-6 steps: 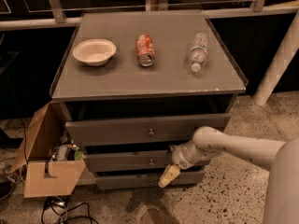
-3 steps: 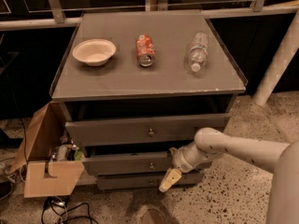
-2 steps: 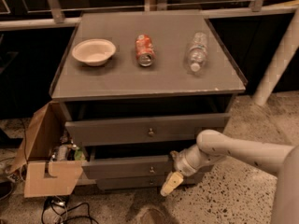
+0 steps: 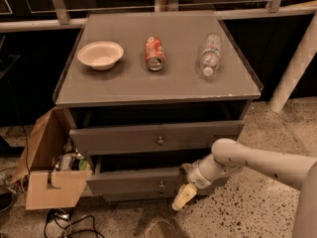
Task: Open middle drawer
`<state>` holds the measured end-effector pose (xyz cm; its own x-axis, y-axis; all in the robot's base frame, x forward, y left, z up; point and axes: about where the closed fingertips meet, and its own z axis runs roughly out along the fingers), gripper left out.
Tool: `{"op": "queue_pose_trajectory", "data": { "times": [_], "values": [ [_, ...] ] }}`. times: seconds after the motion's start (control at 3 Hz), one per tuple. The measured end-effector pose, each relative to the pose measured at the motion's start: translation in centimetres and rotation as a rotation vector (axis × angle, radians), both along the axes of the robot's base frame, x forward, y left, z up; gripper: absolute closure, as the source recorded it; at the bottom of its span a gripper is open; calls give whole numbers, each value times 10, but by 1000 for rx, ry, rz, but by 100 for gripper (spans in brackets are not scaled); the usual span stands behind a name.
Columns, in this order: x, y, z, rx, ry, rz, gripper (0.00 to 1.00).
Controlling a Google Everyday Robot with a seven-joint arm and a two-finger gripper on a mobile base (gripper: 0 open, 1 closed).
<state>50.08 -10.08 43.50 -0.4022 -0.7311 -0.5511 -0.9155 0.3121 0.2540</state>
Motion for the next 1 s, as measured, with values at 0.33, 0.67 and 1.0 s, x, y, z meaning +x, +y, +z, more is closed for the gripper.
{"op": "queue_pose_trajectory", "data": {
  "times": [0.33, 0.67, 1.0],
  "values": [
    [-4, -2, 4, 2, 6, -2, 0],
    [-13, -6, 5, 8, 22, -7, 0],
    [-23, -12, 8, 14, 36, -8, 0]
  ]
}}
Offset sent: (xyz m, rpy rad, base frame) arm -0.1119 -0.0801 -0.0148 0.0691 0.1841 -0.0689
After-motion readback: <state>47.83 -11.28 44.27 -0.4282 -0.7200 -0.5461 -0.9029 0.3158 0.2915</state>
